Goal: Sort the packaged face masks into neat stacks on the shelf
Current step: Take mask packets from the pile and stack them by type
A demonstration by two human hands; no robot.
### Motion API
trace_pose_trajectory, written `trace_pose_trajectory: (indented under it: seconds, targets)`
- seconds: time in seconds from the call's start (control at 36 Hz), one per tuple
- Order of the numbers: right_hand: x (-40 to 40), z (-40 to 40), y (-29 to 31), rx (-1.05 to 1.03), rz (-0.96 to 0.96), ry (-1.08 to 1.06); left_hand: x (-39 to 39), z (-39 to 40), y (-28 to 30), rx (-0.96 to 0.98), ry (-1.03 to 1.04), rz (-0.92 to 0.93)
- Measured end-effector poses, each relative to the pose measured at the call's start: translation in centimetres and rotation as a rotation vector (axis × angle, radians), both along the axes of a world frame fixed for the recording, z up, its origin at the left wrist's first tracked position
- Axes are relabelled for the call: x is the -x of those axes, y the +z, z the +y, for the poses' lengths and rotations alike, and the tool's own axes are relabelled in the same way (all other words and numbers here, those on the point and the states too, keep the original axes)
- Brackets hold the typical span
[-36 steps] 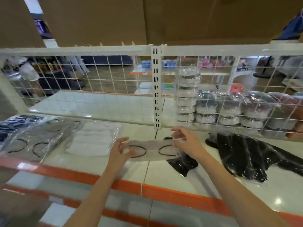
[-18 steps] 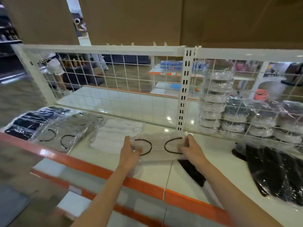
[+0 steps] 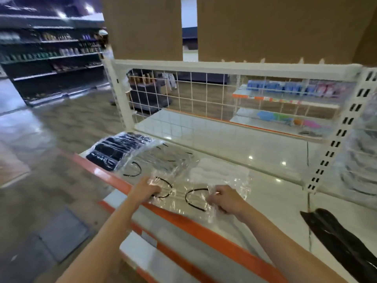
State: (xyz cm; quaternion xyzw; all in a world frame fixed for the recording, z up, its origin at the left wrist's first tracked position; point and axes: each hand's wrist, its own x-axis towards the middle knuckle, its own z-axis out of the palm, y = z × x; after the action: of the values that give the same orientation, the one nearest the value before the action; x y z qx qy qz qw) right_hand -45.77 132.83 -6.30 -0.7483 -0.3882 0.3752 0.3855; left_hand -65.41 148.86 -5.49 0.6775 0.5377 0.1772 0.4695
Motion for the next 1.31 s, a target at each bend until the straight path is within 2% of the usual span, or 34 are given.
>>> trace_pose_trajectory:
  seconds: [0.11,0.19,0.25,0.36,0.44,0.53,0.58,0.67,0.81,0.89,0.94,1.06,1.17,1.22,1.31]
  targets:
    - [3.4,5.1,0.0,-0.104,-0.056,-0.074,1.8,3.5,0.8,-0.290,0.133,0.013]
    - [5.1,8.6,-0.3,-0.112,0.042,-0.136,2.9,6.2,0.2,-0.470,0.178,0.114]
    - [6.0,10.6,-0.5,-0.088,0.023,-0.149,3.7,7.4,-0.6,-0.450,0.128,0.190]
    - [7.9,14.0,-1.1,-0.050,-0.045,-0.111,4.5,8.4,-2.1,-0.467,-0.116,0.278]
    - [9.0,15.6,-1.6,0.038,-0.140,0.002,4.7,9.1,-2.8,-0.488,-0.218,0.332]
    - [9.4,16.2,-1.9,0.117,-0.232,0.128,4.6,9.6,-3.9,-0.533,-0.281,0.489]
    - [9.3,16.2,-2.0,0.121,-0.287,0.133,4.3,9.7,-4.5,-0.564,-0.307,0.587]
    - [8.6,15.7,-1.8,0.093,-0.294,0.052,3.4,9.6,-4.8,-0.580,-0.337,0.623]
    - [6.4,13.7,-0.9,0.145,-0.520,0.050,1.2,9.4,-4.4,-0.515,-0.398,0.669]
    - [4.7,11.7,-0.3,0.170,-0.571,0.046,-0.2,8.8,-3.7,-0.471,-0.353,0.688]
    - [3.5,10.1,0.0,0.179,-0.596,0.017,-1.1,8.0,-3.1,-0.510,-0.303,0.699]
    - [1.1,6.4,0.1,0.209,-0.635,-0.045,-3.7,5.0,-2.3,-0.663,-0.344,0.599]
    - [-1.2,1.9,-0.2,0.245,-0.670,-0.121,-7.6,1.0,-2.0,-0.688,-0.448,0.339]
    - [-2.4,-0.7,-0.5,0.271,-0.661,-0.164,-9.7,-1.5,-2.1,-0.722,-0.542,0.282]
    - [-4.4,-5.0,-0.8,0.297,-0.656,-0.217,-12.7,-5.8,-2.4,-0.661,-0.691,0.197]
